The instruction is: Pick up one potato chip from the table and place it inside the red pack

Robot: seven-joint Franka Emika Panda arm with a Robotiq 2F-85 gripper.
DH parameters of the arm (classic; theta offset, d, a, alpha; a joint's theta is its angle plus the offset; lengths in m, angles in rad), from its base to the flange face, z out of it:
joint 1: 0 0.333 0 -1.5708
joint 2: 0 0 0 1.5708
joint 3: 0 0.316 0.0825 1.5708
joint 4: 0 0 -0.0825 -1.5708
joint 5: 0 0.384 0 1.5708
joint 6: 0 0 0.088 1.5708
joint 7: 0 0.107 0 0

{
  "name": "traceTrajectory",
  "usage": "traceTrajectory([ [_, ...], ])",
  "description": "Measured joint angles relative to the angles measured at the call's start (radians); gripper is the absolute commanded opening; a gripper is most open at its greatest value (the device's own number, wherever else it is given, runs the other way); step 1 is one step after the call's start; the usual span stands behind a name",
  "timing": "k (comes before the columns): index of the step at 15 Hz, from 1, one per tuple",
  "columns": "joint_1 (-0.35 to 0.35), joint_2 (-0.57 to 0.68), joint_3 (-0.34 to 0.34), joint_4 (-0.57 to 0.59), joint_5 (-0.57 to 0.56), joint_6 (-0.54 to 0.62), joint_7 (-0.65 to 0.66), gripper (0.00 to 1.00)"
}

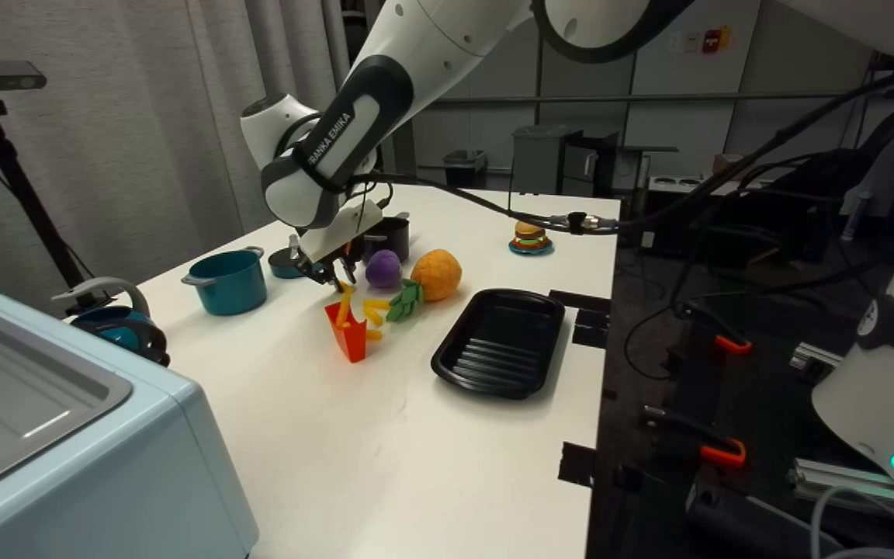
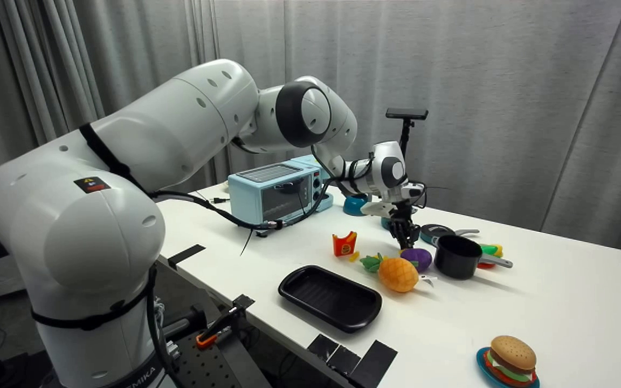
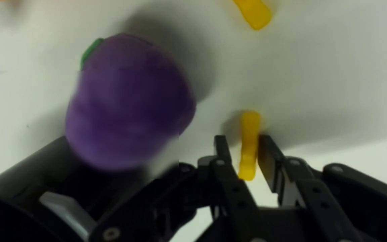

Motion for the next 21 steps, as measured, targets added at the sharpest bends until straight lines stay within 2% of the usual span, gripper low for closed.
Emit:
traceTrajectory([
  [6, -0.027, -0.002, 0.004, 0.027, 0.000, 0.006, -0.002, 0.03],
  [12, -0.039, -0.094, 0.023, 0.013, 0.002, 0.014, -0.005, 0.03],
  [16, -0.039, -0.206, 0.059, -0.068, 0.002, 0.015, -0.025, 0.03],
  [21, -0.039, -0.353, 0.119, -0.251, 0.002, 0.059, -0.085, 0.03],
])
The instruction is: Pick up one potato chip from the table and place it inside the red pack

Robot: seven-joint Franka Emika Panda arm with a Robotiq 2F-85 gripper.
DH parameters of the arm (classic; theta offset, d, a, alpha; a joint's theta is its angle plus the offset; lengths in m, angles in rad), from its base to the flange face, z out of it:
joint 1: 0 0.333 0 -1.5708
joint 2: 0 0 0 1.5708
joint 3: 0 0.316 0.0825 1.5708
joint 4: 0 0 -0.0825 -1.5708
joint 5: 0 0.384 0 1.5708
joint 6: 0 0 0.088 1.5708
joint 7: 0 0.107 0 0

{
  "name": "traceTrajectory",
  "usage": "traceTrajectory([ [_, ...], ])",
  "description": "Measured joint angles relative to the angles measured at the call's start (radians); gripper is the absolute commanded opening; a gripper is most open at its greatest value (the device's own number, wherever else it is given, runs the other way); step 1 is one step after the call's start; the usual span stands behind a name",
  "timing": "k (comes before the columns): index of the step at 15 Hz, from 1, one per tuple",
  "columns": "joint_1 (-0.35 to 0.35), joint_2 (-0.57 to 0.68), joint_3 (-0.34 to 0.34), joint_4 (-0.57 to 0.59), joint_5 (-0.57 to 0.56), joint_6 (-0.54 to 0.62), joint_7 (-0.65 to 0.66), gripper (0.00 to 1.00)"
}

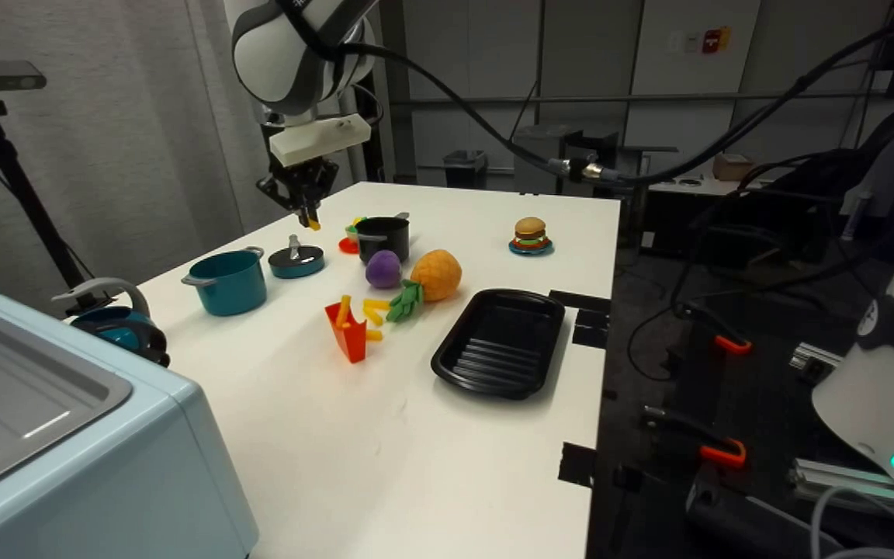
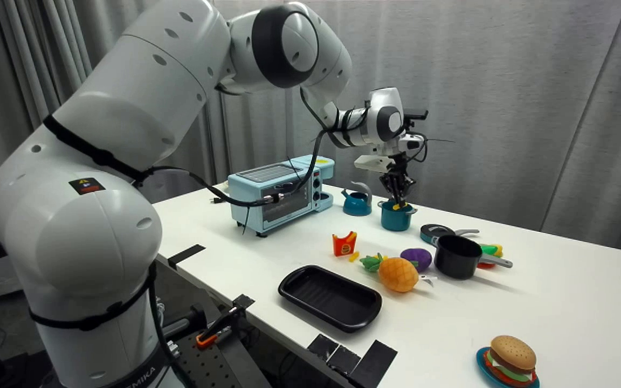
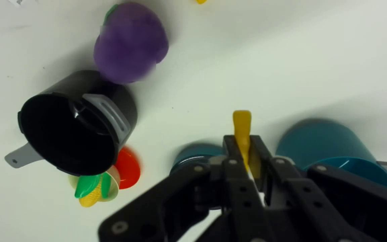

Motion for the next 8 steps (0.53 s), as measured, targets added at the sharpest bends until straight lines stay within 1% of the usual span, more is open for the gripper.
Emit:
traceTrajectory([
  [8, 0.001, -0.191, 0.108, -0.316, 0.000, 0.104, -0.087, 0.03],
])
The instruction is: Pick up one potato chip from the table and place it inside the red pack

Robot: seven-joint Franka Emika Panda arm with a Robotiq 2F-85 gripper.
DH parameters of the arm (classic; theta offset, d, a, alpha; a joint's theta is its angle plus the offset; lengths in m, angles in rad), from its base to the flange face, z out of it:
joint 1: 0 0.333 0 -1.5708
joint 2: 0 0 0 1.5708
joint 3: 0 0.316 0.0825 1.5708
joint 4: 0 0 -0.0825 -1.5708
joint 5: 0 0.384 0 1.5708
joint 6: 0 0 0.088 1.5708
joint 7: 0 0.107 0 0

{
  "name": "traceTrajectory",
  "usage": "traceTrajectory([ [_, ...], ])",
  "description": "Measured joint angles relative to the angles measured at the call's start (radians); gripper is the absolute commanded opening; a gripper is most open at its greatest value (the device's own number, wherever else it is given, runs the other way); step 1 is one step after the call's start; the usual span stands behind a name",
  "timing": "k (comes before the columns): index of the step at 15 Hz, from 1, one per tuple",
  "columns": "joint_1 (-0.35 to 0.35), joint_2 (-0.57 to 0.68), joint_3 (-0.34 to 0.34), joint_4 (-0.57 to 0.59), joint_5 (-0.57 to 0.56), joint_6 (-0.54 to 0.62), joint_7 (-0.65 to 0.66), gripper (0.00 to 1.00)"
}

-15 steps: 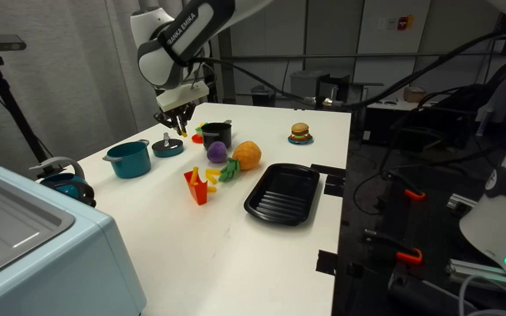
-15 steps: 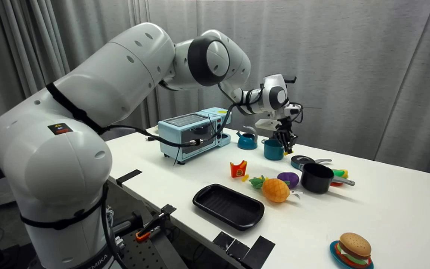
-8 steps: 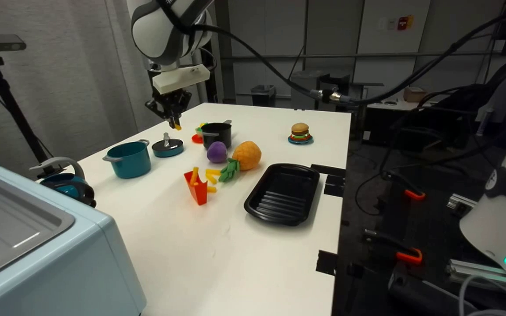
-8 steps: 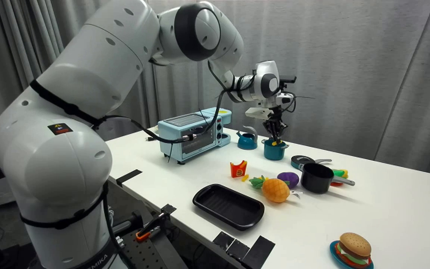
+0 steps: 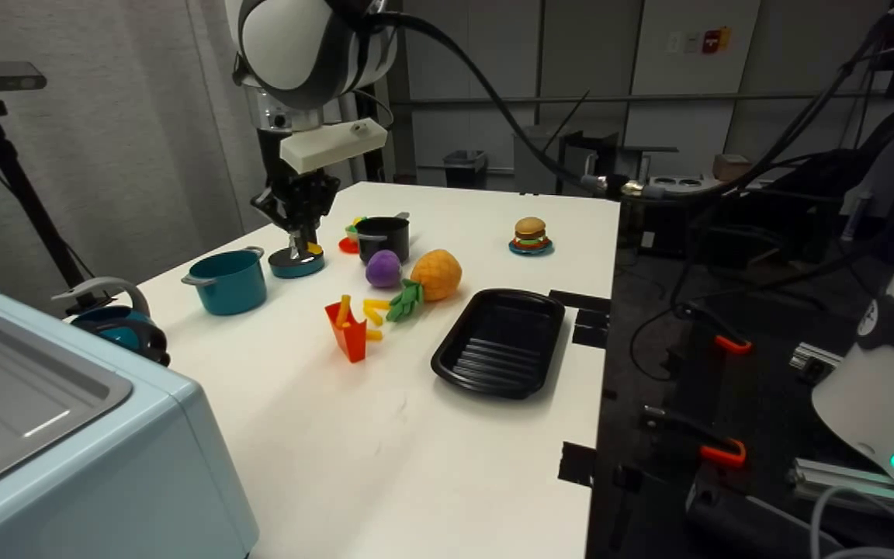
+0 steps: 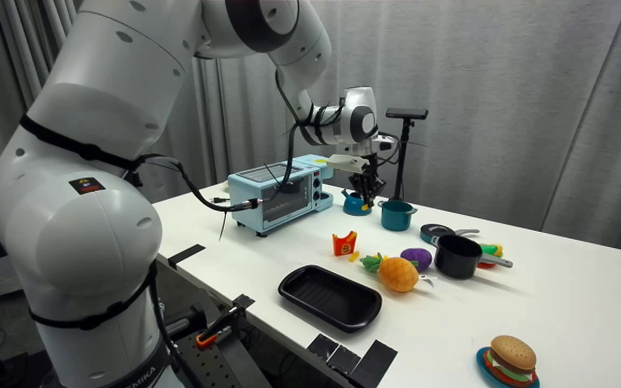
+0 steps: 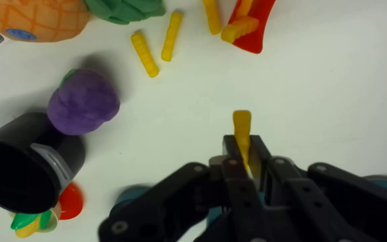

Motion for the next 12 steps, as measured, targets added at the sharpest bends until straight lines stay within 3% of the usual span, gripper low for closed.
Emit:
traceTrajectory([
  [4, -0.016, -0.060, 0.016, -0.101, 0.003, 0.041, -0.057, 0.03],
  [12, -0.160, -0.082, 0.023, -0.184, 0.043, 0.146, -0.273, 0.03],
])
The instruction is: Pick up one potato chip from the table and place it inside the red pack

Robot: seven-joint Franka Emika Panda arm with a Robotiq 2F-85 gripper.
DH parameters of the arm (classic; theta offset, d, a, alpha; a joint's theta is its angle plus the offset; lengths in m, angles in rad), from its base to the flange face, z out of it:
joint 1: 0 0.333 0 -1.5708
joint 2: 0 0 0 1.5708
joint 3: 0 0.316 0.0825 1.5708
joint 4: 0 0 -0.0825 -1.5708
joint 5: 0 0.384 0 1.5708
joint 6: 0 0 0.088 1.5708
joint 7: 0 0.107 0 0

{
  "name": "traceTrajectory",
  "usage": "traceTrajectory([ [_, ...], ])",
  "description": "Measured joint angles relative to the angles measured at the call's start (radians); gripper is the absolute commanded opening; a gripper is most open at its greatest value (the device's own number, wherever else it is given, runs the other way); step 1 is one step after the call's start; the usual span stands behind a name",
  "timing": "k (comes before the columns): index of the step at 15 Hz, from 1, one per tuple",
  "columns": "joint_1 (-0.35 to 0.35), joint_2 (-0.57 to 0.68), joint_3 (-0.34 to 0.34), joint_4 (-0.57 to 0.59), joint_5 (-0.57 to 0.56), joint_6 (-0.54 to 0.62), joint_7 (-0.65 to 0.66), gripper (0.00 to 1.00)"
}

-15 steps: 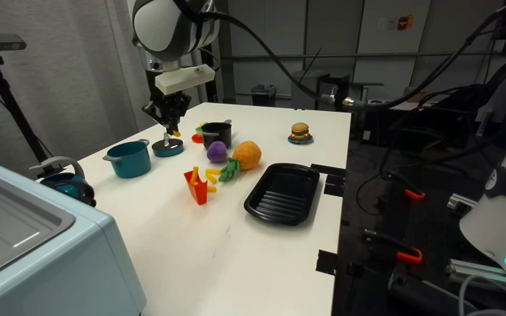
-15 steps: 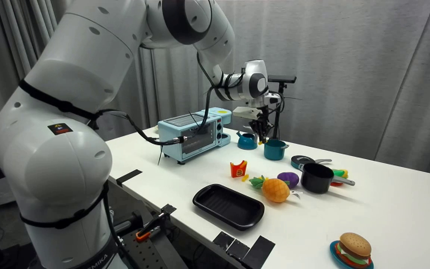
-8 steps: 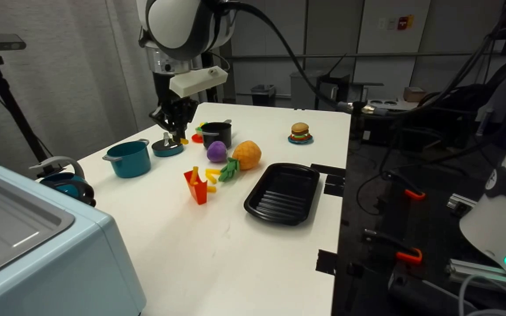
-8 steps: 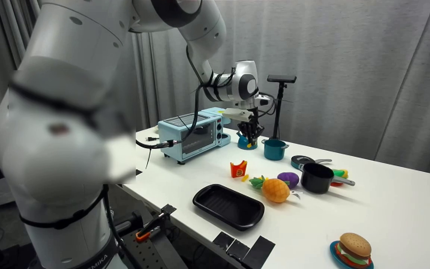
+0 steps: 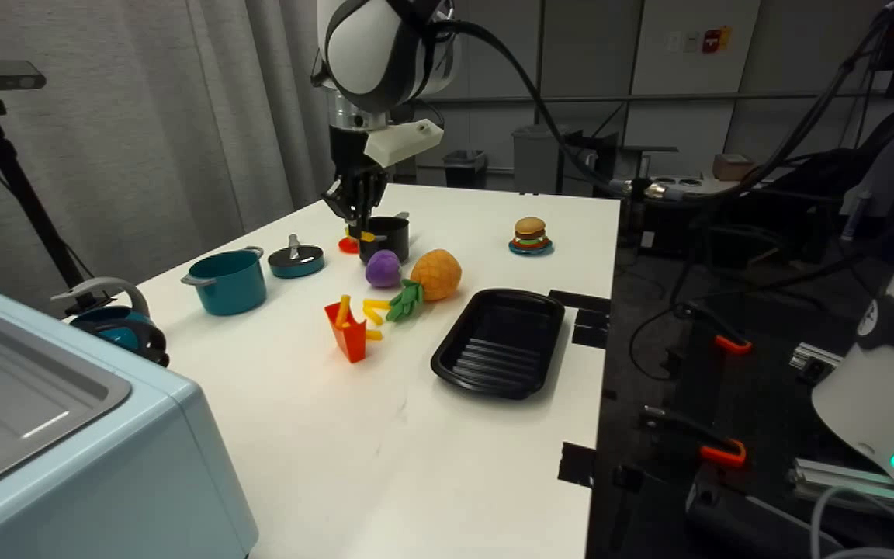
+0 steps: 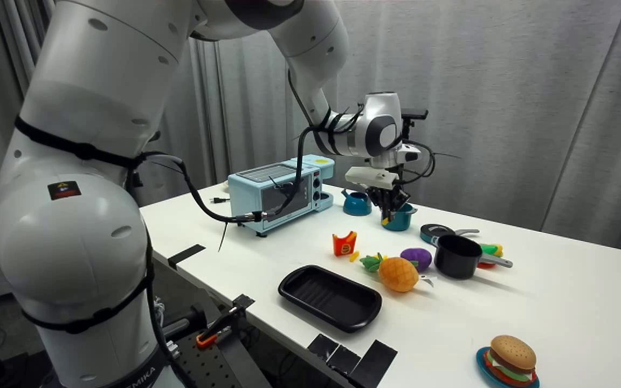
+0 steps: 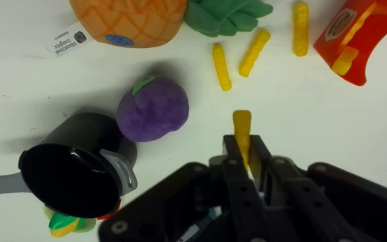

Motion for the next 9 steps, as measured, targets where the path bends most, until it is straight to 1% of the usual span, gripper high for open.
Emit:
traceTrajectory([
  [1, -0.016, 0.000, 0.007, 0.000, 0.018, 0.000, -0.029, 0.03],
  [2, -0.030, -0.001, 0.013, 0.000, 0.035, 0.000, -0.054, 0.13],
  [5, -0.051, -0.002, 0.022, 0.007, 0.061, -0.006, -0.090, 0.13],
  [9, -0.052, -0.002, 0.027, 0.007, 0.062, -0.006, -0.091, 0.13],
])
